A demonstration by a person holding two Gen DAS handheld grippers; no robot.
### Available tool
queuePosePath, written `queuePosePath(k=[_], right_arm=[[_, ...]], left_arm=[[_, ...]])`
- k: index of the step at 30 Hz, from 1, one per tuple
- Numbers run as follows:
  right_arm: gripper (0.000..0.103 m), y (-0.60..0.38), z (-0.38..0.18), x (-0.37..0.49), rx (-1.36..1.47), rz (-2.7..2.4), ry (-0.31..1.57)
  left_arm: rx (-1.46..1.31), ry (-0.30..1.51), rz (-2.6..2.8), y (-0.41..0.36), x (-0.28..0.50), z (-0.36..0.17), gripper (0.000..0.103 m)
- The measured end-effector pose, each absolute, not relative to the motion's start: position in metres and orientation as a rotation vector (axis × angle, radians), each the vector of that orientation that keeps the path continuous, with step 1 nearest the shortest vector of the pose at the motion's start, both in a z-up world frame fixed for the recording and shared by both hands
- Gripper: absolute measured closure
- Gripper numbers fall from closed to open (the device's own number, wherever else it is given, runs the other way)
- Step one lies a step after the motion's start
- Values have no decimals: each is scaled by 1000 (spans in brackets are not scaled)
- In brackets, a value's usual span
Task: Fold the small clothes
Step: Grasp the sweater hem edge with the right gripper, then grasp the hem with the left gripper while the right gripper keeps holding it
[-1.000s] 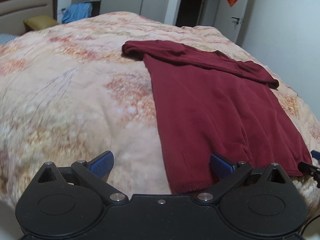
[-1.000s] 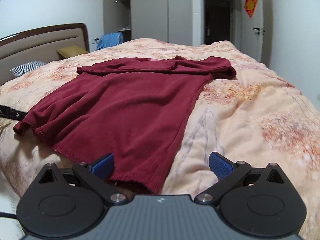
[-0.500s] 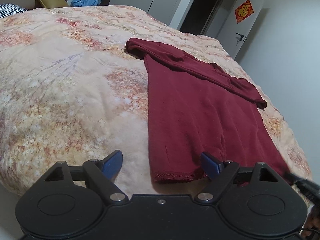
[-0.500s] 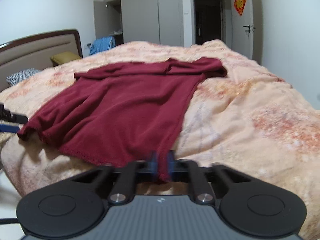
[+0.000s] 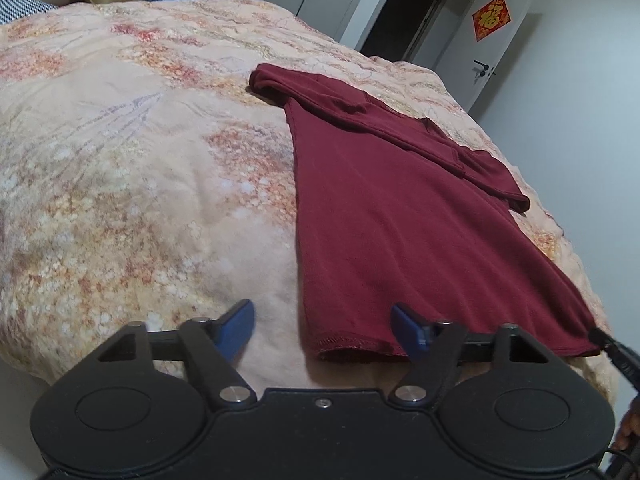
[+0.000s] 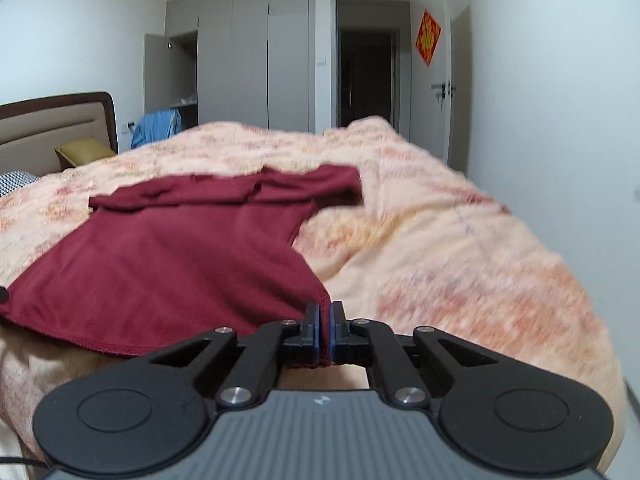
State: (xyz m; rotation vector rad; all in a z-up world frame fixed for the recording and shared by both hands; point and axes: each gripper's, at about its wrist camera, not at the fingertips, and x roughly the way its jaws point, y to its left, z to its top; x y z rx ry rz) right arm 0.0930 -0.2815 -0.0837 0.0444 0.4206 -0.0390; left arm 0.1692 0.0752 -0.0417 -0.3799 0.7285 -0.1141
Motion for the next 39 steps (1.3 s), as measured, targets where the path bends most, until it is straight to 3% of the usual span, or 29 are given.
queuePosePath(k=[5, 8, 11, 21, 24, 26, 27, 29, 31, 35, 39], right_arm=[[97, -280, -95, 90, 67, -18, 438], [97, -281, -96, 89, 71, -15, 442], [97, -281, -92, 87, 72, -10, 438], [97, -245, -89, 72, -100, 54, 459], [97, -250, -95, 75, -77, 39, 496], [95, -254, -96, 75, -71, 27, 503], [88, -255, -96, 74, -80, 25, 499], [66, -255, -95, 73, -101, 29, 490], [42, -252, -94, 72, -138, 48, 469], [22, -232, -92, 72, -252, 126, 420], [14, -200, -98, 75, -425, 244, 396]], left_arm=[[-419, 758, -139, 74, 174, -46, 75], [-410, 745, -132, 71, 174, -41, 89], [-380, 712, -89, 75, 170, -28, 95], [-377, 723, 3, 94, 165, -31, 96], [-341, 718, -12, 87, 162, -32, 86], [-339, 723, -19, 86, 161, -32, 65], [-344, 728, -19, 86, 162, -31, 59], [-350, 732, -12, 86, 162, -30, 39], [-345, 727, -3, 85, 162, -27, 25], [-251, 685, 15, 75, 162, -17, 2], [-142, 643, 2, 58, 163, -9, 1]])
